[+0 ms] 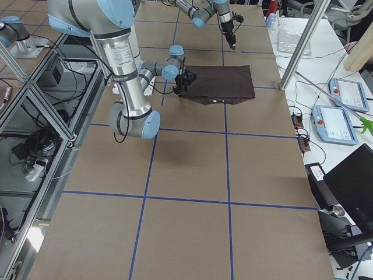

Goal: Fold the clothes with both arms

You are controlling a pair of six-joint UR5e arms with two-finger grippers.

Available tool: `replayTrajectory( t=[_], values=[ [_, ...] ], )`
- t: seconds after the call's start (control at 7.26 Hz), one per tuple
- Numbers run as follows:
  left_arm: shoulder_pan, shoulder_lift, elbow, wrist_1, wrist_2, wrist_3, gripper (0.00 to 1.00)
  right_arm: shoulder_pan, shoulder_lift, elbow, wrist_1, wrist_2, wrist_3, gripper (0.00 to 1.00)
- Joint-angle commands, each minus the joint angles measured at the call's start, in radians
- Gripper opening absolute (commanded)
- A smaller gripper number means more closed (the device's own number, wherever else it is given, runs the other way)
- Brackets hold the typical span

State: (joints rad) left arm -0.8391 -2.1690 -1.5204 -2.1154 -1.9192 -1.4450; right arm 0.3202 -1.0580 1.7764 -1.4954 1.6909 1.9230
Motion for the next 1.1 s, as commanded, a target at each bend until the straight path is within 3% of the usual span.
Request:
replayTrajectory(
  t=[0.0,0.96],
  values=[
    [0.0,0.0,0.0,0.0,0.0,0.0,0.53,0.004,0.0,-0.009,0.004,-0.002,-0.008,0.73],
    [0.0,0.0,0.0,0.0,0.0,0.0,0.53,0.019,0.021,0.005,-0.005,0.001,-0.013,0.7]
  ],
)
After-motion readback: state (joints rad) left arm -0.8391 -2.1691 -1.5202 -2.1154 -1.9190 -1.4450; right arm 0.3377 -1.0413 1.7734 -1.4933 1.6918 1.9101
